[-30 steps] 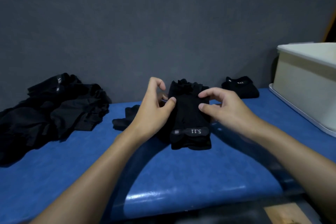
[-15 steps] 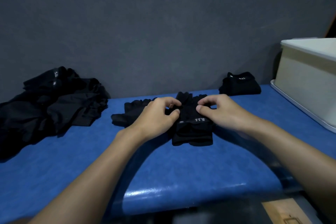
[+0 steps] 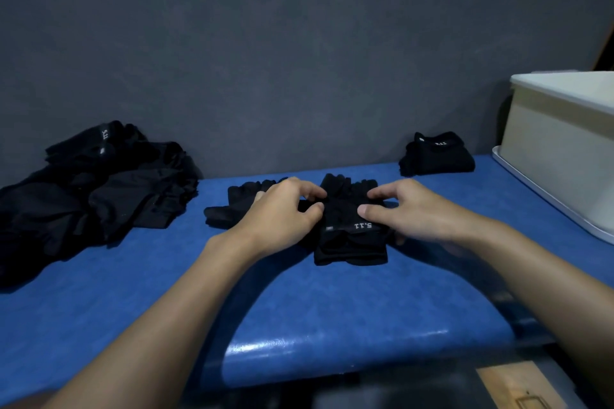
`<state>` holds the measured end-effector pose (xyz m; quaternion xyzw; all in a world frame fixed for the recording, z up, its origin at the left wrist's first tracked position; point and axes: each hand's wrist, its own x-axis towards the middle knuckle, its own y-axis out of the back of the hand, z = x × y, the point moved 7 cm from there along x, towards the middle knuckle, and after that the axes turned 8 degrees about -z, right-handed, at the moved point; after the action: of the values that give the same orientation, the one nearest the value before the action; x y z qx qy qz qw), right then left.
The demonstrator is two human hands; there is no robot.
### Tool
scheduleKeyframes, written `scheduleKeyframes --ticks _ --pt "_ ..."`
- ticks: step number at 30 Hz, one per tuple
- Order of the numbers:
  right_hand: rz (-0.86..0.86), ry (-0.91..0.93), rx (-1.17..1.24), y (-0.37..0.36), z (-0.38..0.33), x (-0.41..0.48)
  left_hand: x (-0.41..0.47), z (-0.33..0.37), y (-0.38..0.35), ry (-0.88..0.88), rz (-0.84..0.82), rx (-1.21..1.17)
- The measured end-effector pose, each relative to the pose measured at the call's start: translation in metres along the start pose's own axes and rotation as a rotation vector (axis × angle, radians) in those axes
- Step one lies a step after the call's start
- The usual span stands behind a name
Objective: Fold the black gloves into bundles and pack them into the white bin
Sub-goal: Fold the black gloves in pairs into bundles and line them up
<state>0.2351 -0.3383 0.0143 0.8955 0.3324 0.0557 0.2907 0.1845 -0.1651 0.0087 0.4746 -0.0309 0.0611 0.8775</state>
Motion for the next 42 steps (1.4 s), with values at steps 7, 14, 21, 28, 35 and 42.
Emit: scheduleKeyframes --ticks 7,14,21,28,35,42 --pt "-0.029 0.029 0.12 0.005 -0.004 -0.006 -0.003 0.003 0.004 -0.062 0.042 -0.075" --pt "-0.076 -0.019 0.202 0.002 -0.002 -0.005 -0.004 0.009 0.012 -0.139 0.051 -0.192" --pt "-0.036 -0.03 -0.01 0.005 0.011 0.002 -0.006 0.001 0.002 -0.048 -0.045 0.014" --pt "0.004 -0.029 -0.127 0.009 0.012 0.002 -0.006 0.003 0.0 -0.056 -0.013 0.145" --pt "-0.021 -0.025 -0.118 0.005 0.013 0.005 -0.006 -0.002 0.0 0.004 -0.016 0.207" --pt "-0.005 0.188 -0.193 0.003 0.001 0.004 -0.008 -0.006 -0.001 0.033 -0.055 0.287"
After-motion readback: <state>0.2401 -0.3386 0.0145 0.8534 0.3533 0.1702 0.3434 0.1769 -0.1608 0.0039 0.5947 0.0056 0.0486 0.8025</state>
